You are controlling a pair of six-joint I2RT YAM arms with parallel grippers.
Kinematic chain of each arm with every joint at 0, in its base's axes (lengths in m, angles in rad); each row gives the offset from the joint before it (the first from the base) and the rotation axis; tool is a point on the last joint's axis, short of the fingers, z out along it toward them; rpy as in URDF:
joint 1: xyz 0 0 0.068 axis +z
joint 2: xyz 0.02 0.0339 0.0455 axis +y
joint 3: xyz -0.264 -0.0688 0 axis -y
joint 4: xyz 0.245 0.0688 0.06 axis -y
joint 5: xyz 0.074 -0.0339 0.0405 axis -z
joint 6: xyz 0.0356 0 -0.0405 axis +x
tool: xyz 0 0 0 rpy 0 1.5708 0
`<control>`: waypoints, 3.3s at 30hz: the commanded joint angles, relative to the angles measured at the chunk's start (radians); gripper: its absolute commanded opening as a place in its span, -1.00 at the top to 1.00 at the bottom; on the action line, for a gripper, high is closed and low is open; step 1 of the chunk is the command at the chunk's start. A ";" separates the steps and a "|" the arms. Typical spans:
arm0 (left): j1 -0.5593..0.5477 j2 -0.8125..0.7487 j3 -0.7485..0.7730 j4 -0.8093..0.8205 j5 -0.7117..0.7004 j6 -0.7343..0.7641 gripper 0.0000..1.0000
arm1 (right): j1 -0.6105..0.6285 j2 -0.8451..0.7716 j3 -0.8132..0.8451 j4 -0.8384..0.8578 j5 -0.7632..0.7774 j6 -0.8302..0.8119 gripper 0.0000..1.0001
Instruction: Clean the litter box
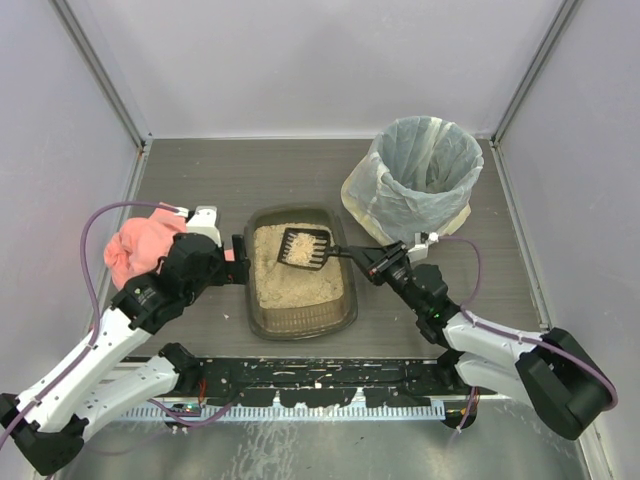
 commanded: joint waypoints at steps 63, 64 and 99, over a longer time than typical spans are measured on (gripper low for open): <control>0.006 -0.001 -0.006 0.074 0.036 -0.006 -0.96 | -0.135 0.010 -0.027 0.151 -0.145 0.038 0.99; 0.005 -0.008 -0.012 0.079 0.031 -0.006 -0.96 | -0.104 0.019 0.023 0.132 -0.166 -0.003 0.99; 0.006 -0.003 0.012 0.052 0.015 -0.006 -0.96 | -0.319 -0.178 0.523 -0.411 -0.187 -0.107 0.99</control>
